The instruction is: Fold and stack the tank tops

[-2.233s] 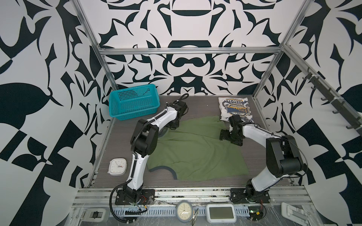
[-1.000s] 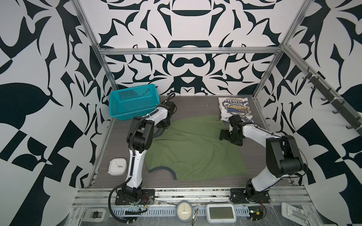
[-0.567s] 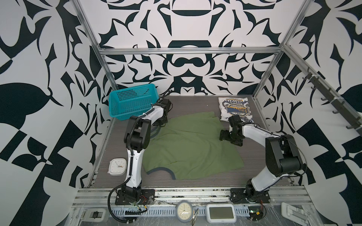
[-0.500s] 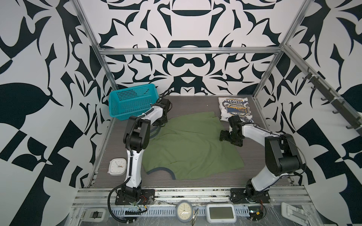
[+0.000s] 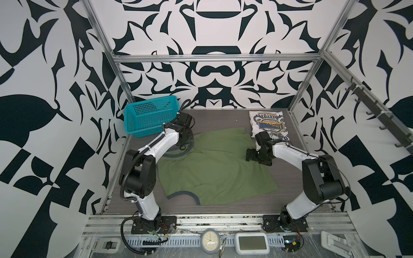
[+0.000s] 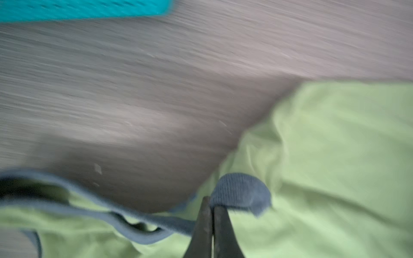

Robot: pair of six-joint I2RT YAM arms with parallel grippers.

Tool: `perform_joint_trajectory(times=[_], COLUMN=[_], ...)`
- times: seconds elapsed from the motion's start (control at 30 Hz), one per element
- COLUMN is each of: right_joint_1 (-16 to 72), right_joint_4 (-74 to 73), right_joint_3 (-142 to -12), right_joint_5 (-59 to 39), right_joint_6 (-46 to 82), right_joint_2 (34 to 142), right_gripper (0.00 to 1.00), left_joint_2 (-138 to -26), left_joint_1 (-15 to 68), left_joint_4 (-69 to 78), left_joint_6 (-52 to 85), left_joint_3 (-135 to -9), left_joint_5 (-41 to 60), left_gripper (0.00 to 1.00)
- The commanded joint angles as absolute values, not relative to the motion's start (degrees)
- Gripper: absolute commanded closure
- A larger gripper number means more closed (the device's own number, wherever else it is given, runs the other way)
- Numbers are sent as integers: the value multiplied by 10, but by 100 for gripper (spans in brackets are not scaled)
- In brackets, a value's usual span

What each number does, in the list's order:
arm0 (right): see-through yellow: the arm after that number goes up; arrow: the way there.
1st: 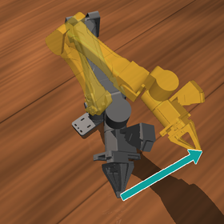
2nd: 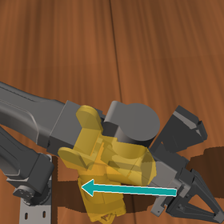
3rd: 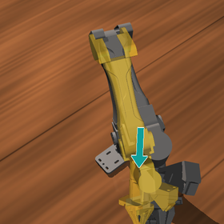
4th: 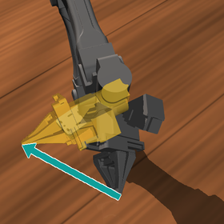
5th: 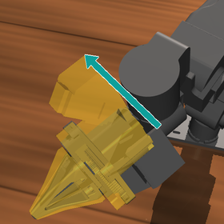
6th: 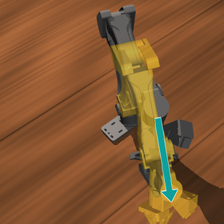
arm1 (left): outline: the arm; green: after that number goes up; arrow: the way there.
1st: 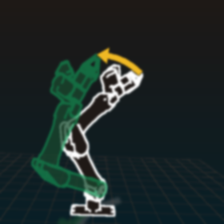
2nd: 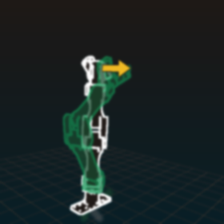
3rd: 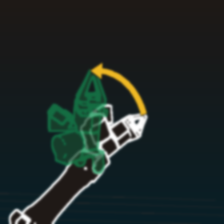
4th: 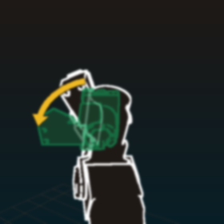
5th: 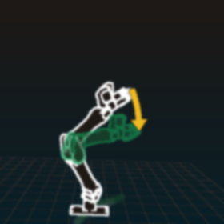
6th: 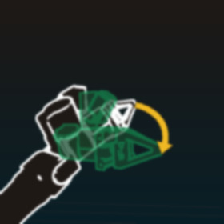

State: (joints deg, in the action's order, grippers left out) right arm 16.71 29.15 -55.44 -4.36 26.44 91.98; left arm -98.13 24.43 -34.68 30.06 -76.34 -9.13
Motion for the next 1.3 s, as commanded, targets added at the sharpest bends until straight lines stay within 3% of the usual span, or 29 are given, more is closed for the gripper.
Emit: perform_joint_trajectory(times=[0.0, 0.17, 0.23, 0.37, 0.6, 0.7, 0.8, 0.97, 1.13, 1.27], right_joint_1=[226, 292, 300, 300, 278, 234, 189, 155, 153, 153], right_joint_4=[230, 167, 172, 186, 248, 248, 258, 259, 256, 253], right_joint_3=[-595, -623, -637, -637, -609, -579, -564, -549, -550, -550], right_joint_5=[-84, -113, -110, -73, 21, 5, -14, -33, -47, -56], right_joint_6=[262, 278, 283, 281, 253, 260, 266, 262, 263, 269], right_joint_2=[886, 914, 928, 925, 892, 887, 898, 917, 939, 969], right_gripper=[6, 15, 18, 19, 18, 18, 17, 17, 17, 17], left_joint_2=[-956, -953, -955, -981, -1051, -1090, -1111, -1054, -982, -978], left_joint_1=[275, 295, 294, 282, 205, 192, 191, 201, 246, 284], left_joint_4=[-325, -308, -314, -377, -404, -412, -442, -444, -456, -439], left_joint_6=[305, 305, 306, 304, 325, 320, 328, 338, 342, 342], left_joint_3=[-736, -709, -706, -744, -794, -832, -869, -839, -781, -737], left_joint_5=[-25, -8, -52, -196, -234, -239, -261, -286, -276, -168], left_gripper=[100, 100, 100, 100, 94, 83, 61, 39, 36, 44])
